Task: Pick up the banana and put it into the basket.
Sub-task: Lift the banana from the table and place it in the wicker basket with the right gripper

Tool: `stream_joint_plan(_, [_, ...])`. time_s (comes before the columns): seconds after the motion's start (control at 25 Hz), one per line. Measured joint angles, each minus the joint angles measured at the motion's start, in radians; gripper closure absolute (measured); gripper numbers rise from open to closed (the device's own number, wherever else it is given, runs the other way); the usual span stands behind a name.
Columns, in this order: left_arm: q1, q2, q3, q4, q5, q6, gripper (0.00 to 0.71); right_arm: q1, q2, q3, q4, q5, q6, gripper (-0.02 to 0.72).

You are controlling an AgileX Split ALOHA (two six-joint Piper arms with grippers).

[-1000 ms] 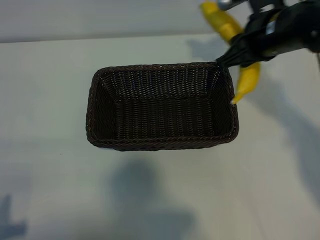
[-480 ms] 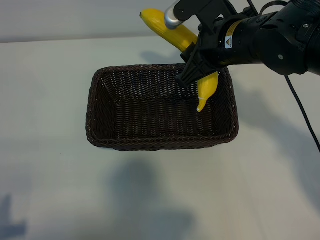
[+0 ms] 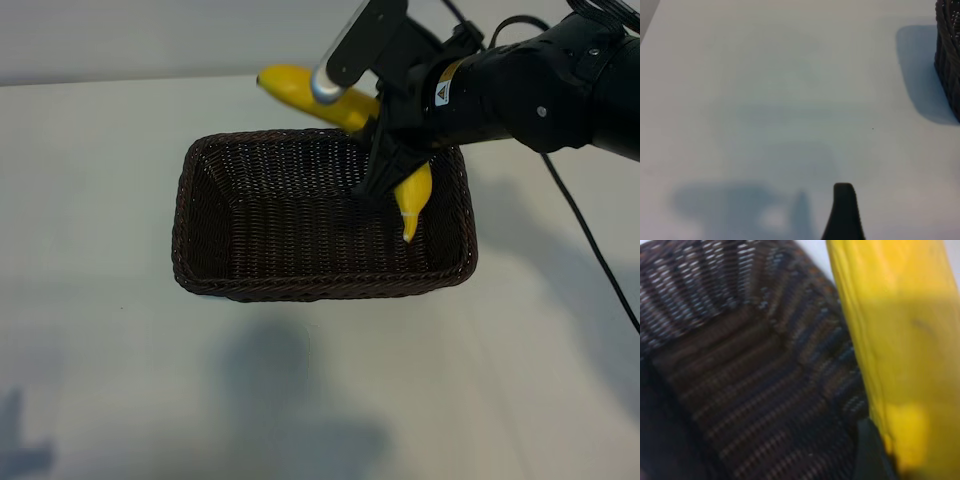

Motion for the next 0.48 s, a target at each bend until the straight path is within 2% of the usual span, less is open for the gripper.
stream_joint_plan(0.12, [0.0, 0.0, 0.0, 0.0, 0.0, 0.0, 0.127, 0.0, 0.004, -0.012, 0.132, 0.049, -0.172, 0.275])
stream_joint_plan(0.24, [0.0, 0.0, 0.0, 0.0, 0.0, 0.0, 0.127, 0.0, 0.029, -0.075, 0.245, 0.151, -0.309, 0.275])
stream_joint_plan(0.32, [0.0, 0.0, 0.0, 0.0, 0.0, 0.0, 0.127, 0.0, 0.058, -0.138, 0.277, 0.196, -0.347, 0.275])
stream_joint_plan(0.48, [0.0, 0.0, 0.0, 0.0, 0.0, 0.0, 0.127, 0.0, 0.129, -0.25, 0.271, 0.29, -0.363, 0.275])
